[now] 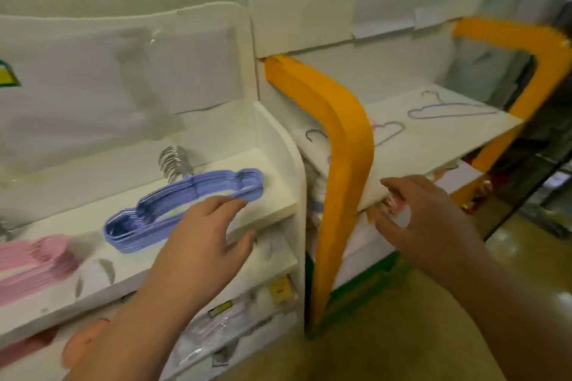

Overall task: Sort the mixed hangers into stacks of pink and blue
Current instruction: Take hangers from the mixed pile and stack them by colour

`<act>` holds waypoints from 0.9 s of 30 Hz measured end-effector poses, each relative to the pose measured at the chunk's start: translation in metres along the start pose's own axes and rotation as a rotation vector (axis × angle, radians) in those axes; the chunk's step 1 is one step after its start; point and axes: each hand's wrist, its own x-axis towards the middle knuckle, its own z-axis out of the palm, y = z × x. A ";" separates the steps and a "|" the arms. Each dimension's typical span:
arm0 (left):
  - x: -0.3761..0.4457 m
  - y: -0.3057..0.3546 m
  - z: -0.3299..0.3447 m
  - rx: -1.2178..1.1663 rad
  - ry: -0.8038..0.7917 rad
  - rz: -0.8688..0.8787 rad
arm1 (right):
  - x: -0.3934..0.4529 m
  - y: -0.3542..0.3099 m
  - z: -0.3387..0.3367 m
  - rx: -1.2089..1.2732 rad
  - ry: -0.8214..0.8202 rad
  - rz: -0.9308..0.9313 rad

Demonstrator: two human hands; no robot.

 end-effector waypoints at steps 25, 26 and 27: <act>0.181 0.246 0.185 -0.123 -0.095 0.163 | 0.118 0.271 -0.079 -0.072 -0.167 0.046; 0.195 0.247 0.192 -0.121 -0.102 0.154 | 0.133 0.275 -0.077 -0.070 -0.160 0.047; 0.207 0.248 0.199 -0.110 -0.102 0.147 | 0.147 0.278 -0.074 -0.069 -0.149 0.042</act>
